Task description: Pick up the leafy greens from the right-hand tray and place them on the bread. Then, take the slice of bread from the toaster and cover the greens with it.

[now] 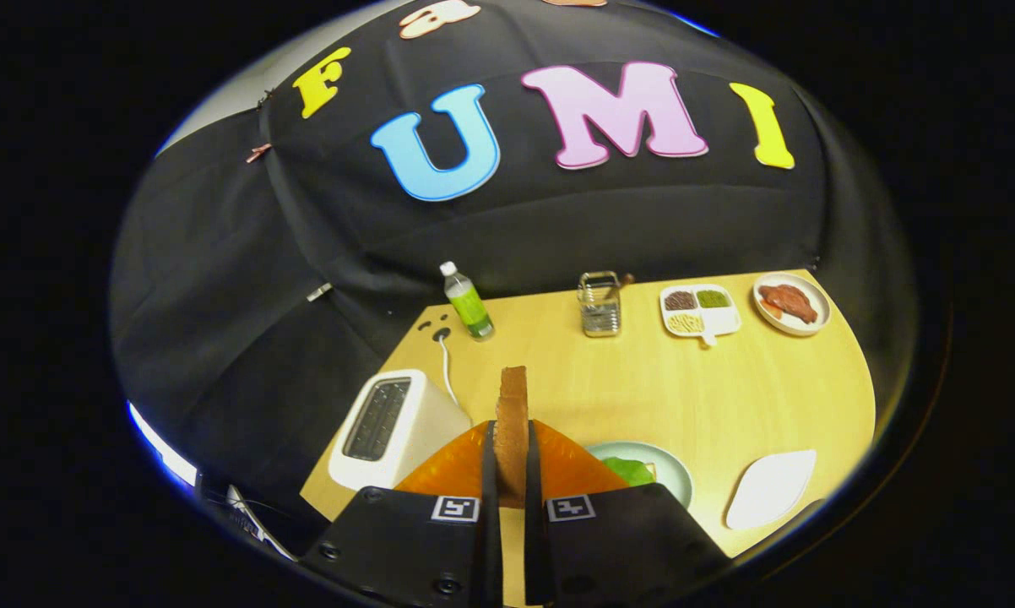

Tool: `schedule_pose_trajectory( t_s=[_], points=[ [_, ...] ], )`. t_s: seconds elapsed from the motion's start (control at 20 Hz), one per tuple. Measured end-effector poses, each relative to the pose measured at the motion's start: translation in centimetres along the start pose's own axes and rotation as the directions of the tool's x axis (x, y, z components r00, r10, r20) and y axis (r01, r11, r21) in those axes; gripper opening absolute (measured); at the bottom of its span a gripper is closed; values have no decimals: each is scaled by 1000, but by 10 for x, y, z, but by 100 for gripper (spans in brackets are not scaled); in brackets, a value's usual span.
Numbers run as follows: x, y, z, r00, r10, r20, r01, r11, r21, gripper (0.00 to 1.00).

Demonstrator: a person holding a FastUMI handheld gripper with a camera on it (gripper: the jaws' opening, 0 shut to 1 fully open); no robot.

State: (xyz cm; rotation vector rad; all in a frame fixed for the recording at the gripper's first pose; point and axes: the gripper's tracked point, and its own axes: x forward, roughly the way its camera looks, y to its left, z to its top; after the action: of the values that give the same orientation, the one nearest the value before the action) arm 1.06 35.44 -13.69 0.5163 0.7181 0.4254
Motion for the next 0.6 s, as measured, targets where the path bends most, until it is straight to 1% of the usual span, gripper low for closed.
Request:
schedule_pose_trajectory(
  t_s=[0.15,0.25,0.4,0.5,0.55,0.6],
  points=[
    [5,-33,-33,998,-46,-35,47,998,29,14],
    [15,-43,-52,997,-50,-58,54,996,74,14],
    [27,-48,-70,996,-24,-83,35,990,134,15],
    [36,-46,-79,995,13,-98,5,984,181,15],
    [41,-48,-84,994,18,-107,4,981,196,14],
    [48,-55,-92,993,5,-119,18,980,196,14]
  ],
)
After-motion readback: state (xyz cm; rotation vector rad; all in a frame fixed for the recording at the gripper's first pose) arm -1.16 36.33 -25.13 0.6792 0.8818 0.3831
